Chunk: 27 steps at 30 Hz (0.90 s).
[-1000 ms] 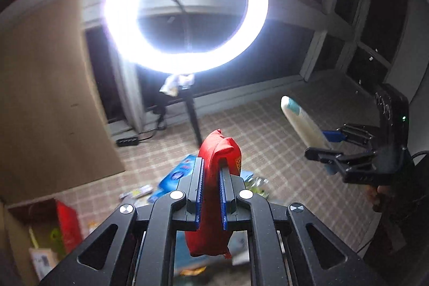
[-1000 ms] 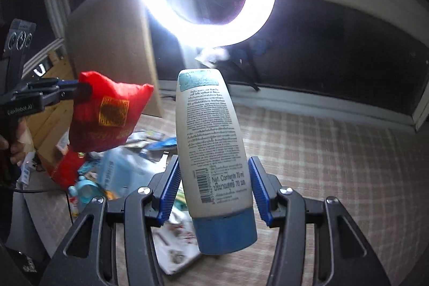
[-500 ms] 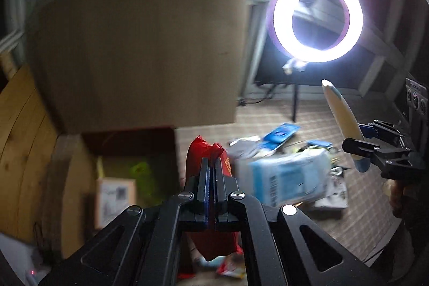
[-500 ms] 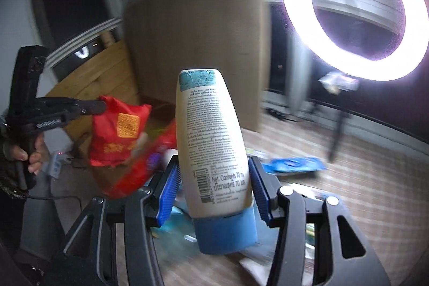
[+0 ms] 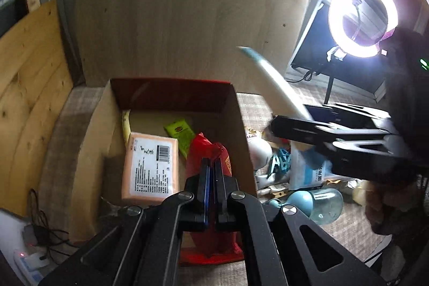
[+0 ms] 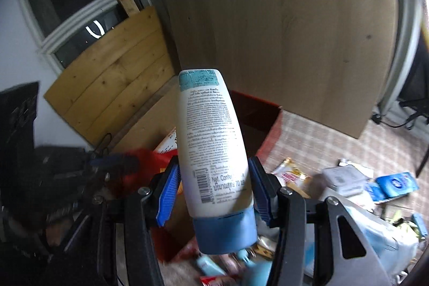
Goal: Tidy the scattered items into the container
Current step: 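Carry the red pouch and lotion bottle into the box and release both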
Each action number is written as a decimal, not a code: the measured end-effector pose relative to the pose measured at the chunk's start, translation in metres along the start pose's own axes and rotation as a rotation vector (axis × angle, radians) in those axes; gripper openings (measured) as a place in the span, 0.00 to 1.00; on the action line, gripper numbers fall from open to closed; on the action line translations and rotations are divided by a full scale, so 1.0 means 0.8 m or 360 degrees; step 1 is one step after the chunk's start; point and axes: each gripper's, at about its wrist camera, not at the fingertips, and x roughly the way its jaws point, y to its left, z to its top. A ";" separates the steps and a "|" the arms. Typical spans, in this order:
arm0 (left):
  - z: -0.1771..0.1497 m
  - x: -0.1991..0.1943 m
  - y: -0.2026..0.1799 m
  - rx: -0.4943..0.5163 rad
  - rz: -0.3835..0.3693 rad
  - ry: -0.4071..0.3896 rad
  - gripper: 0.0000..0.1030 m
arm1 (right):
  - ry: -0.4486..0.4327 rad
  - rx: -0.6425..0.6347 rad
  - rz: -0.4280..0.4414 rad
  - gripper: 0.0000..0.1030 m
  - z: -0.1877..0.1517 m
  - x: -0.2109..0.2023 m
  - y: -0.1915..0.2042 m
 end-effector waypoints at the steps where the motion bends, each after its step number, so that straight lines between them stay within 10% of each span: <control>1: -0.002 0.006 0.005 -0.0016 -0.0013 0.0010 0.01 | 0.0024 0.0010 -0.0003 0.48 0.004 0.015 -0.001; 16: -0.022 0.048 0.026 -0.0115 -0.0042 0.0121 0.12 | 0.0315 -0.0062 -0.0140 0.49 0.020 0.166 0.008; 27: -0.027 0.019 0.022 -0.0101 0.0013 0.0070 0.28 | 0.0300 -0.0165 -0.0177 0.60 0.022 0.157 0.016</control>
